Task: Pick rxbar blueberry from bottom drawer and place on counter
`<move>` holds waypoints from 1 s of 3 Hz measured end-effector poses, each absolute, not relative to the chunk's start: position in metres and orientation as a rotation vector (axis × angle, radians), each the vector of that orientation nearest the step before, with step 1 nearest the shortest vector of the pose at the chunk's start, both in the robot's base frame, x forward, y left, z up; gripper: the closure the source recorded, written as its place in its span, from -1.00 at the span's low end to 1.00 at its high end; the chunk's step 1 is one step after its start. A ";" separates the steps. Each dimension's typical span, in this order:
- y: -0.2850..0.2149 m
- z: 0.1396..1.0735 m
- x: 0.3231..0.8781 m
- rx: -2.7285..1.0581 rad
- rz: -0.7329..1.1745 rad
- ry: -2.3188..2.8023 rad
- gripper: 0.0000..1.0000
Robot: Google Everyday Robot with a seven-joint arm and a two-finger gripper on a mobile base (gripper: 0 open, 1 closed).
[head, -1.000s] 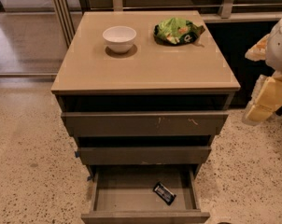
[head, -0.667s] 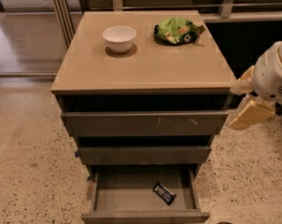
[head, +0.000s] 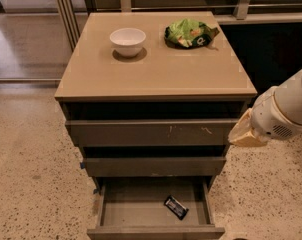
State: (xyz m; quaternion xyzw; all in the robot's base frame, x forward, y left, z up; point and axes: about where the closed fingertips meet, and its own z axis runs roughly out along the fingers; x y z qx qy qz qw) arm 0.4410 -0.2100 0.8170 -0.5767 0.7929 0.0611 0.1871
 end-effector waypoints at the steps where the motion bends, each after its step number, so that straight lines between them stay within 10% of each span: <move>1: -0.210 0.817 0.441 -1.623 0.172 2.232 1.00; 3: -0.221 0.748 0.437 -1.506 0.181 2.359 1.00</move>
Offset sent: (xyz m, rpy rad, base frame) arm 0.0091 -0.0093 -0.0252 -0.0276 0.0047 -0.1017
